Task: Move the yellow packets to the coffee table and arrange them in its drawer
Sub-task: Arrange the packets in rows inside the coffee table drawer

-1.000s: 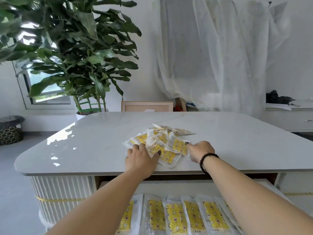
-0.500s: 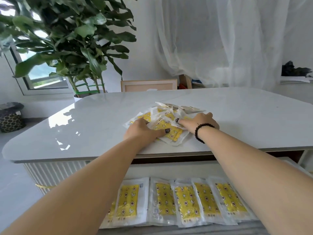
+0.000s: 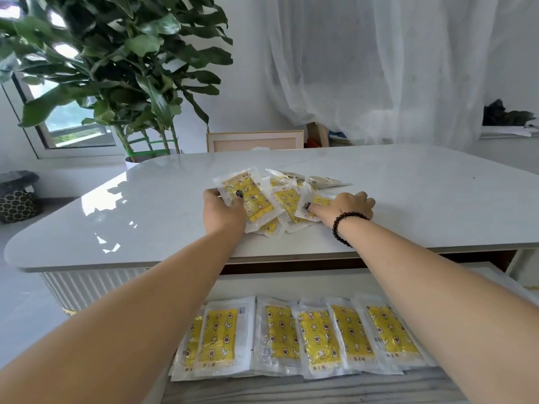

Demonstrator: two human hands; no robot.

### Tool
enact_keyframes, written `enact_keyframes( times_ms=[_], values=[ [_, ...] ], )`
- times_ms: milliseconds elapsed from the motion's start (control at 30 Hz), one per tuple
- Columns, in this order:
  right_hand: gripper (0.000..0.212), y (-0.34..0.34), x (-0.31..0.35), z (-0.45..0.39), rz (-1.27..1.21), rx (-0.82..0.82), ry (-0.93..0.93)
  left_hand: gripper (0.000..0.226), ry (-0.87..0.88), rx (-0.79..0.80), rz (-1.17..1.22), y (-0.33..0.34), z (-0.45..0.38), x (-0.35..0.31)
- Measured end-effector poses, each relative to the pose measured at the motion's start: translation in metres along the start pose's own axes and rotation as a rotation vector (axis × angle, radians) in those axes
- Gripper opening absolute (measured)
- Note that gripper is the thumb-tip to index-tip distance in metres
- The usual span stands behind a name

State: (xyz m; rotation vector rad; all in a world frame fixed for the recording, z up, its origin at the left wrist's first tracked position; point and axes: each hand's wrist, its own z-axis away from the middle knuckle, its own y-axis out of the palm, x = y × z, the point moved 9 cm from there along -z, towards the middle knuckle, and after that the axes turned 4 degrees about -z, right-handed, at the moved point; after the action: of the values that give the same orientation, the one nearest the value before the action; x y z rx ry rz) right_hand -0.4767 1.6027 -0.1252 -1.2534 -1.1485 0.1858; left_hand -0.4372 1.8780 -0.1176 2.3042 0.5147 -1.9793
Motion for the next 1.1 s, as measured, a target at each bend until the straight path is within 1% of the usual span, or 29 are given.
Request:
enact_keyframes(
  times_ms=[67, 100, 133, 167, 200, 233, 267, 300, 333, 367, 433, 467, 500, 533, 567, 633, 700, 767, 800, 867, 900, 933, 1000, 1033, 1100],
  values=[
    [0.067, 0.004, 0.002, -0.003, -0.006, 0.052, -0.032, 0.033, 0.011, 0.032, 0.006, 0.003, 0.001, -0.001],
    [0.058, 0.005, 0.004, -0.005, -0.013, 0.080, -0.058, 0.036, 0.032, 0.074, -0.002, 0.006, 0.003, -0.003],
    [0.048, 0.006, 0.007, -0.005, -0.016, 0.113, -0.082, 0.043, 0.065, 0.129, -0.031, 0.012, 0.006, -0.006],
    [0.042, 0.006, 0.008, -0.006, -0.017, 0.139, -0.105, 0.053, 0.112, 0.192, -0.087, 0.018, 0.010, -0.010],
    [0.045, 0.005, 0.010, -0.006, -0.018, 0.166, -0.119, 0.064, 0.161, 0.256, -0.162, 0.026, 0.015, -0.013],
    [0.058, 0.001, 0.010, -0.006, -0.034, 0.180, -0.123, 0.073, 0.202, 0.307, -0.233, 0.032, 0.020, -0.015],
    [0.075, -0.004, 0.008, -0.006, -0.071, 0.201, -0.099, 0.080, 0.231, 0.335, -0.275, 0.036, 0.023, -0.017],
    [0.087, -0.008, 0.004, -0.006, -0.129, 0.223, -0.066, 0.084, 0.244, 0.344, -0.287, 0.038, 0.025, -0.018],
    [0.090, -0.013, 0.000, -0.007, -0.186, 0.239, -0.036, 0.085, 0.251, 0.342, -0.282, 0.038, 0.025, -0.020],
    [0.081, -0.015, -0.006, -0.009, -0.253, 0.254, -0.014, 0.086, 0.258, 0.338, -0.269, 0.037, 0.026, -0.021],
    [0.044, -0.018, -0.015, -0.010, -0.469, 0.249, -0.026, 0.086, 0.268, 0.331, -0.252, 0.036, 0.028, -0.023],
    [0.031, -0.021, -0.018, -0.008, -0.589, 0.205, -0.046, 0.086, 0.272, 0.320, -0.243, 0.035, 0.029, -0.025],
    [0.026, -0.025, -0.021, -0.008, -0.701, 0.143, -0.063, 0.085, 0.272, 0.303, -0.232, 0.033, 0.029, -0.025],
    [0.027, -0.025, -0.025, -0.009, -0.820, 0.107, -0.049, 0.082, 0.267, 0.287, -0.224, 0.031, 0.028, -0.026],
    [0.030, -0.023, -0.028, -0.010, -0.947, 0.115, -0.020, 0.076, 0.260, 0.274, -0.221, 0.029, 0.027, -0.025],
    [0.032, -0.018, -0.028, -0.009, -1.137, 0.172, 0.022, 0.053, 0.264, 0.262, -0.224, 0.028, 0.023, -0.024],
    [0.037, -0.017, -0.022, -0.005, -1.156, 0.237, -0.013, 0.032, 0.242, 0.258, -0.213, 0.027, 0.018, -0.022],
    [0.041, -0.014, -0.010, 0.003, -1.134, 0.357, -0.108, 0.027, 0.197, 0.266, -0.178, 0.028, 0.015, -0.017],
    [0.041, -0.010, -0.003, 0.010, -1.135, 0.454, -0.143, 0.027, 0.176, 0.274, -0.157, 0.028, 0.015, -0.015],
    [0.036, -0.001, 0.007, 0.024, -1.127, 0.639, -0.158, 0.036, 0.146, 0.296, -0.116, 0.028, 0.016, -0.013],
    [0.031, 0.000, 0.008, 0.027, -1.129, 0.664, -0.150, 0.045, 0.142, 0.302, -0.100, 0.028, 0.016, -0.013],
    [0.025, 0.000, 0.008, 0.027, -1.155, 0.639, -0.129, 0.055, 0.146, 0.308, -0.089, 0.027, 0.017, -0.014],
    [0.017, -0.003, 0.004, 0.022, -1.257, 0.526, -0.075, 0.076, 0.139, 0.318, -0.058, 0.026, 0.017, -0.015],
    [0.016, -0.005, 0.002, 0.021, -1.305, 0.482, -0.059, 0.082, 0.117, 0.319, -0.030, 0.026, 0.016, -0.014],
    [0.020, -0.004, 0.003, 0.020, -1.317, 0.471, -0.084, 0.083, 0.072, 0.311, -0.003, 0.024, 0.015, -0.011]
  ],
)
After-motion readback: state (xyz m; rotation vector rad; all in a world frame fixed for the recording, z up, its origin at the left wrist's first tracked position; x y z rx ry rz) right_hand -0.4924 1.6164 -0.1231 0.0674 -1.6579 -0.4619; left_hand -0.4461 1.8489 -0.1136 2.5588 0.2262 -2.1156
